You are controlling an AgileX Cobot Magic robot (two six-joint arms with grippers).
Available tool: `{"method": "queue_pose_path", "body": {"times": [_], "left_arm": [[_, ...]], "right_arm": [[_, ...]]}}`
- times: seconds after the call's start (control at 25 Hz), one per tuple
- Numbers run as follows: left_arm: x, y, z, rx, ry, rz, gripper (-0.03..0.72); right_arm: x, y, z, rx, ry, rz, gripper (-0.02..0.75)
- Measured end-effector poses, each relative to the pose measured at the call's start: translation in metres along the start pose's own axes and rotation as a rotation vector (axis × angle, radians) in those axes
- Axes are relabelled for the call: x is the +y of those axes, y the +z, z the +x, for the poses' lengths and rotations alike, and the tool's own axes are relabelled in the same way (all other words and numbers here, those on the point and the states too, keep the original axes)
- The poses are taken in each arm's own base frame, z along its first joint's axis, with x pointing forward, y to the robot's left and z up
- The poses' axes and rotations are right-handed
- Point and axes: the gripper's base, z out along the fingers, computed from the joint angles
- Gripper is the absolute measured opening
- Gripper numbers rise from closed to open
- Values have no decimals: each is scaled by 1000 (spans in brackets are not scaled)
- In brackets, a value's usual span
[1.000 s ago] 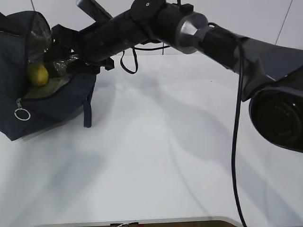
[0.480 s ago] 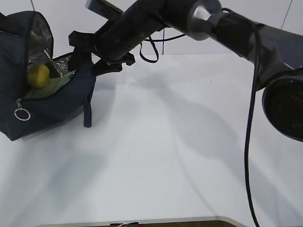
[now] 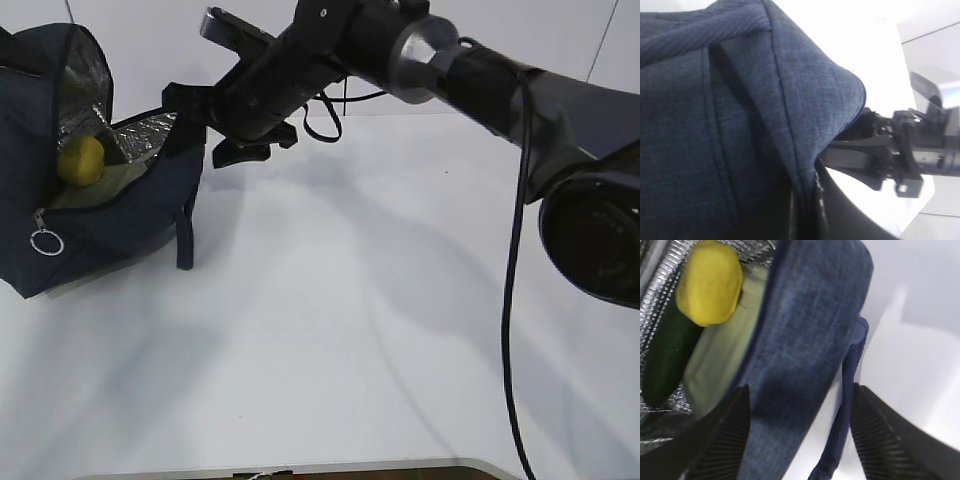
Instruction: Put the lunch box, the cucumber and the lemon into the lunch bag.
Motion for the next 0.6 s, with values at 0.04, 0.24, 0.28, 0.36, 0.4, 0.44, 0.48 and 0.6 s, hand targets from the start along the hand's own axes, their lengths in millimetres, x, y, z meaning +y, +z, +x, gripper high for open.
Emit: {"method": "queue_pose_path", "body": {"times": [0.04,0.24,0.28,0.36,0.4,0.44,0.48,0.6], "left_arm": [[0,0,0,0,0,0,-14],[0,0,0,0,0,0,-14],[0,0,0,1,1,-1,-14],[0,0,0,1,1,-1,-14],[0,0,0,1,1,-1,-14],[0,0,0,1,1,-1,-14],[0,0,0,1,1,-1,-14],[0,0,0,2,1,-3,-14]], "right_arm": [[-1,2,0,-3,5,-2,501],[-8,16,7,14,45,-21,500],[-10,19,8,18,54,-24,500],[-12,24,10,23,67,-29,500],[-13,26,12,27,73,-34,500],[-14,28,13,30,81,-40,499],[-14,29,13,31,85,-43,499],[-13,29,13,31,92,-51,498]]}}
